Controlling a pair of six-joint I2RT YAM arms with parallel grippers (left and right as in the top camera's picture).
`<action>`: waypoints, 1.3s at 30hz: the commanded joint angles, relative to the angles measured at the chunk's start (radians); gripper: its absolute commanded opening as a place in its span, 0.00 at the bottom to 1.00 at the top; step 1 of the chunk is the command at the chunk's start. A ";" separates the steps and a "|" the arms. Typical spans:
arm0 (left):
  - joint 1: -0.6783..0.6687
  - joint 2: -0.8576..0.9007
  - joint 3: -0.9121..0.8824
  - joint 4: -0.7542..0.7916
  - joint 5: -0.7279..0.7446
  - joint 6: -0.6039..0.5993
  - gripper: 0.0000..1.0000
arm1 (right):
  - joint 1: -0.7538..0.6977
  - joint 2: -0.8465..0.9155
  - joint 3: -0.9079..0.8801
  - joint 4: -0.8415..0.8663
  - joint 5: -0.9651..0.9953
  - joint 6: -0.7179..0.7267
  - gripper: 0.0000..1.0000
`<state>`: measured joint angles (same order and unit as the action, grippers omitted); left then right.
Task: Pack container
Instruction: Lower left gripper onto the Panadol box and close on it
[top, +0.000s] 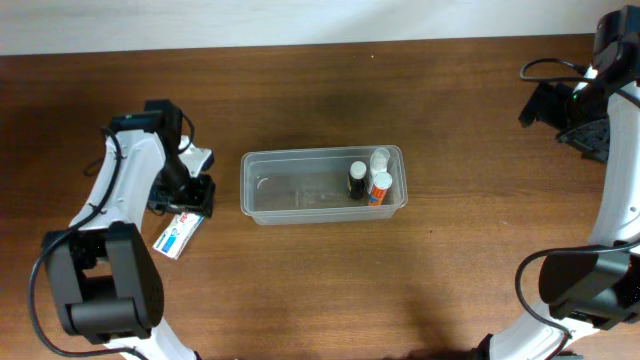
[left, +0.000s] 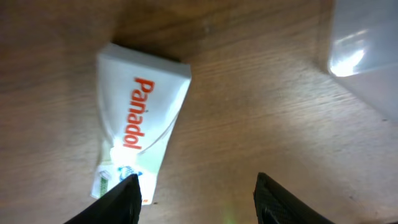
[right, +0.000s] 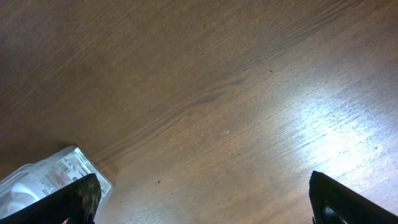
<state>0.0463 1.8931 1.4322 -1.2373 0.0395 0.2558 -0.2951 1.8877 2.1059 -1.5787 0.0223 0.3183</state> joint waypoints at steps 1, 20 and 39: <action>0.002 -0.009 -0.053 0.036 -0.006 0.024 0.59 | 0.000 -0.017 0.013 0.000 0.009 0.013 0.98; 0.003 -0.009 -0.117 0.132 -0.163 0.023 0.68 | 0.000 -0.017 0.013 0.000 0.009 0.013 0.98; 0.054 -0.008 -0.254 0.256 -0.173 0.042 0.87 | 0.000 -0.017 0.013 0.000 0.009 0.013 0.98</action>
<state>0.0994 1.8935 1.2018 -0.9966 -0.1478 0.2783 -0.2951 1.8877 2.1059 -1.5787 0.0227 0.3183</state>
